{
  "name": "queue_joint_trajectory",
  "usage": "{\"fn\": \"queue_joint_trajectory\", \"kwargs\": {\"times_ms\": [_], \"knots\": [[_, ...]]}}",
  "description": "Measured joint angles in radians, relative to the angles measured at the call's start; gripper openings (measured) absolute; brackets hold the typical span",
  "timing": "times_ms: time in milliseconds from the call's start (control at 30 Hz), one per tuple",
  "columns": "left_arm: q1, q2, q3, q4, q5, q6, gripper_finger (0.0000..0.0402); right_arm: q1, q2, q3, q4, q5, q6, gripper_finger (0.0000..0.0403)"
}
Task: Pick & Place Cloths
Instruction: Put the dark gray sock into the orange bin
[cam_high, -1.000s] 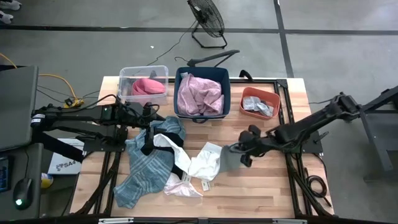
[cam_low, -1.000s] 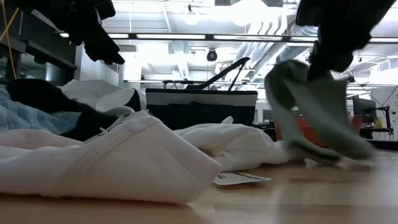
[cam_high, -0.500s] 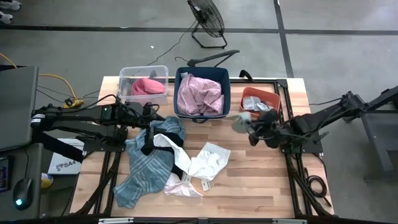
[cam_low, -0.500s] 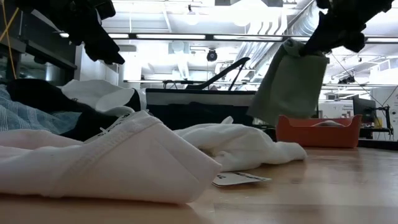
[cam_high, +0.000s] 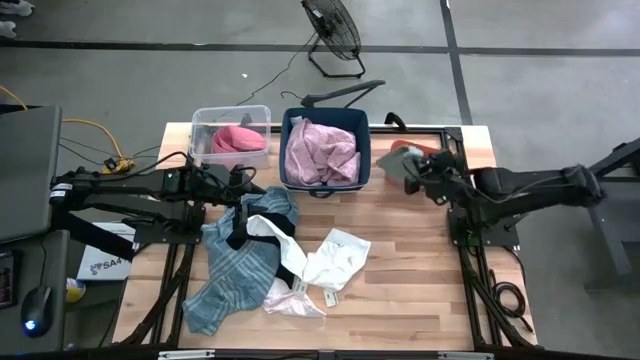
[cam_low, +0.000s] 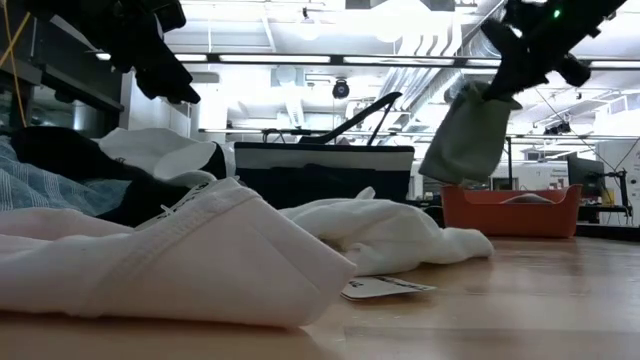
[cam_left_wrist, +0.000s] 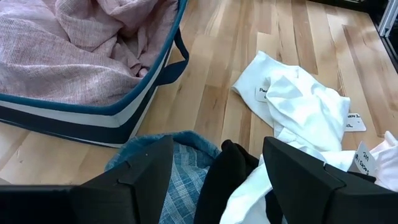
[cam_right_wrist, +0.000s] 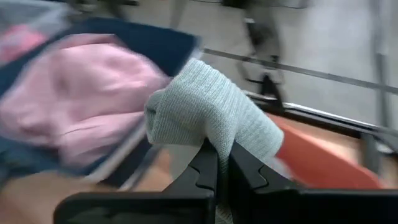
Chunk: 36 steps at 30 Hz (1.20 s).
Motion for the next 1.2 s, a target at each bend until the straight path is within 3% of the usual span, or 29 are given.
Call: {"fn": "queue_joint_trajectory", "kwargs": {"times_ms": [267, 500, 833, 1033, 1200], "knots": [[0.0, 0.0, 0.0, 0.0, 0.0, 0.001, 0.0243, -0.258, 0.0, 0.0, -0.156, -0.11, 0.046, 0.0005], [0.0, 0.0, 0.0, 0.0, 0.0, 0.001, 0.0243, -0.374, 0.042, 0.0, -0.22, -0.203, 0.076, 0.0005], [0.0, 0.0, 0.0, 0.0, 0.0, 0.002, 0.0243, -0.473, 0.287, 0.0, -0.182, -0.319, 0.082, 0.0005], [0.0, 0.0, 0.0, -0.001, 0.0, 0.002, 0.0243, -0.539, 0.437, 0.0, -0.063, -0.425, 0.048, 0.0005], [0.0, 0.0, 0.0, -0.002, 0.0, 0.002, 0.0243, -0.587, 0.545, 0.0, 0.032, -0.454, 0.016, 0.0005]]}}
